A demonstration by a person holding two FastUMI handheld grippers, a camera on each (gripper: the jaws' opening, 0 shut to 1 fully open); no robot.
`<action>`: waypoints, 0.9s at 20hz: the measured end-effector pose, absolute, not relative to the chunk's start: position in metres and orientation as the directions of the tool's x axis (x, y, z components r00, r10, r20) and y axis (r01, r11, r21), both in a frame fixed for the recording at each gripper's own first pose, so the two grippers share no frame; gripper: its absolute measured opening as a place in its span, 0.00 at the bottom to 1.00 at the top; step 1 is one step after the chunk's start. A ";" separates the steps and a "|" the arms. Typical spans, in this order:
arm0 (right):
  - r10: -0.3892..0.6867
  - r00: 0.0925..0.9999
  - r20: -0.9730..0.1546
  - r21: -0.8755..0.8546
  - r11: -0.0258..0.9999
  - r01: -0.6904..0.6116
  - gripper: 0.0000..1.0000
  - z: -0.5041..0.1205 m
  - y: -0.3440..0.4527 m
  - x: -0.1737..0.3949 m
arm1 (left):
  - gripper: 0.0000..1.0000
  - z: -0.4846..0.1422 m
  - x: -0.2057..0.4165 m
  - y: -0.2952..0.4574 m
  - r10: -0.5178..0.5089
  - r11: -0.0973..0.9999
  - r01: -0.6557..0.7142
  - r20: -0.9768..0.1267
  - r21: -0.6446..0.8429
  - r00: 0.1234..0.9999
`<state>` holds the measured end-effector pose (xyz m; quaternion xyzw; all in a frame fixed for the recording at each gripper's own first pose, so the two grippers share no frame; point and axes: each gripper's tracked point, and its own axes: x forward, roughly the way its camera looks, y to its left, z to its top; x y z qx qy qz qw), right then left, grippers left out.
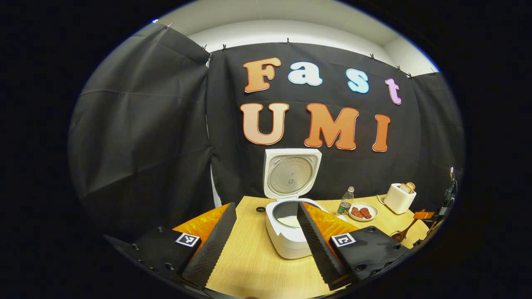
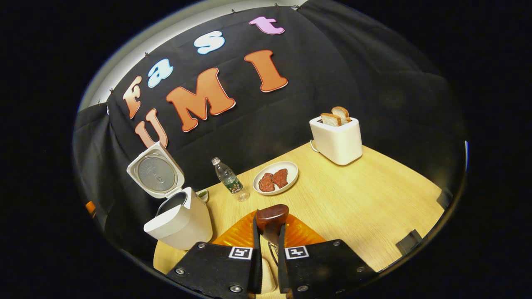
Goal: Close the left gripper, press the button to open the rice cooker; take a wooden spoon from the chopstick holder with the right hand, scoop a spoonful of rice and pour it into the rice cooker, then put the wooden spoon back into the chopstick holder.
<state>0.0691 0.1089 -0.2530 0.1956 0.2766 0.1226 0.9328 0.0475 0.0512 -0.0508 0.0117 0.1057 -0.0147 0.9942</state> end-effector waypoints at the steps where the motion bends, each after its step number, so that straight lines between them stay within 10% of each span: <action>1: 0.335 0.816 -0.472 0.437 0.892 -0.114 0.14 -0.259 0.109 0.068 | 0.99 -0.054 0.049 0.049 -0.035 0.999 0.038 -0.224 0.007 0.974; 10: 0.333 0.823 -0.461 0.562 0.827 -0.020 0.18 -0.277 0.079 0.073 | 0.99 -0.057 0.065 0.046 -0.039 0.999 0.040 -0.235 0.001 0.971; 18: 0.205 0.830 -0.519 0.405 0.914 0.027 0.53 -0.273 0.046 0.071 | 0.99 -0.013 0.132 0.013 -0.056 0.996 0.067 -0.183 0.054 0.982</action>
